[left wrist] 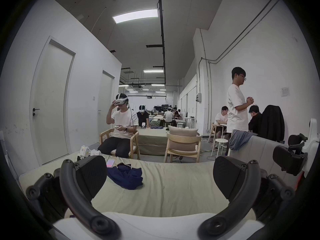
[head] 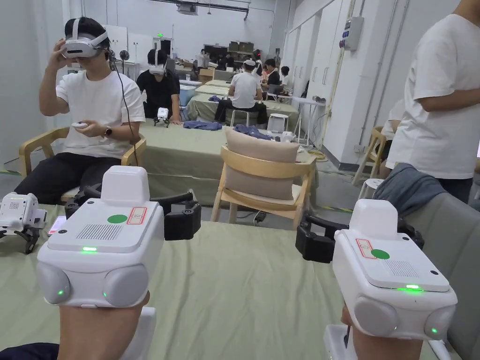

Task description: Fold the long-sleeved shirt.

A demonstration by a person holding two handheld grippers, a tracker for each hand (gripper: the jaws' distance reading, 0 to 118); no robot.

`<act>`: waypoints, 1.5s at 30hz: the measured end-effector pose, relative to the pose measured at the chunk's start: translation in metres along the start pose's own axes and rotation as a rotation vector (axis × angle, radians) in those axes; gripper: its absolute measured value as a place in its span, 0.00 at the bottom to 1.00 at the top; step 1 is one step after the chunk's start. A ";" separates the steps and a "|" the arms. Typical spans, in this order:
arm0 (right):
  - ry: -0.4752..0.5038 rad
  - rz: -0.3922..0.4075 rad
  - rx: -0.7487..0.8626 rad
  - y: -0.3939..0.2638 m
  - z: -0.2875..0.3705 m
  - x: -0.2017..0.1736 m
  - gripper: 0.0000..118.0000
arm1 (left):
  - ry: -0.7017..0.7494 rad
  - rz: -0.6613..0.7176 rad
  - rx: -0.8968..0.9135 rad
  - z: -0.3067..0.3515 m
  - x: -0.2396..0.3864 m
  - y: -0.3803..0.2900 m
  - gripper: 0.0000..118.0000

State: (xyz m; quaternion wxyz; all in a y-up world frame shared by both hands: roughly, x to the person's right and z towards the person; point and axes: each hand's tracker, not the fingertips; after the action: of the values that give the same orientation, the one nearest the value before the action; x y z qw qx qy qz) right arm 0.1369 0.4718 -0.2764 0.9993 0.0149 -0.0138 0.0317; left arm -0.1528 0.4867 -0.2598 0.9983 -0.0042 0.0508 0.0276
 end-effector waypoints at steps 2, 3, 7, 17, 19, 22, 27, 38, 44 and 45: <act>0.002 -0.001 0.000 0.000 0.000 0.000 1.00 | 0.001 -0.003 0.000 0.000 0.000 0.000 0.94; 0.002 0.000 0.000 0.000 0.000 0.000 1.00 | 0.001 -0.009 0.000 0.000 0.000 -0.001 0.94; -0.002 0.004 0.001 -0.002 0.000 -0.002 1.00 | -0.002 -0.007 -0.004 0.001 0.001 -0.002 0.94; -0.018 0.021 0.023 -0.001 0.002 -0.002 1.00 | 0.003 -0.002 0.010 0.002 0.001 0.001 0.94; -0.019 0.023 0.028 -0.001 0.002 -0.002 1.00 | 0.009 -0.010 0.016 0.002 0.002 0.001 0.94; -0.025 0.024 0.033 0.000 0.002 -0.001 1.00 | 0.008 -0.015 0.021 0.003 0.001 0.001 0.94; -0.023 0.016 0.029 0.001 0.002 0.001 1.00 | 0.016 -0.017 0.023 0.003 -0.001 0.000 0.92; -0.001 0.049 0.048 -0.006 0.008 -0.008 0.00 | 0.005 -0.028 -0.015 0.007 -0.013 -0.012 0.03; 0.100 0.068 0.024 -0.029 0.012 -0.056 0.00 | 0.137 -0.016 -0.148 0.014 -0.061 -0.059 0.03; 0.130 0.068 0.019 -0.034 0.013 -0.067 0.00 | 0.150 -0.004 -0.183 0.016 -0.075 -0.072 0.03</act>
State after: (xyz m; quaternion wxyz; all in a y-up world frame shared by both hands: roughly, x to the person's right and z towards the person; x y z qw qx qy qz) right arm 0.0716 0.4328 -0.2659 0.9962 0.0219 0.0508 0.0665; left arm -0.2215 0.4107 -0.2353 0.9872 -0.0974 0.1226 0.0300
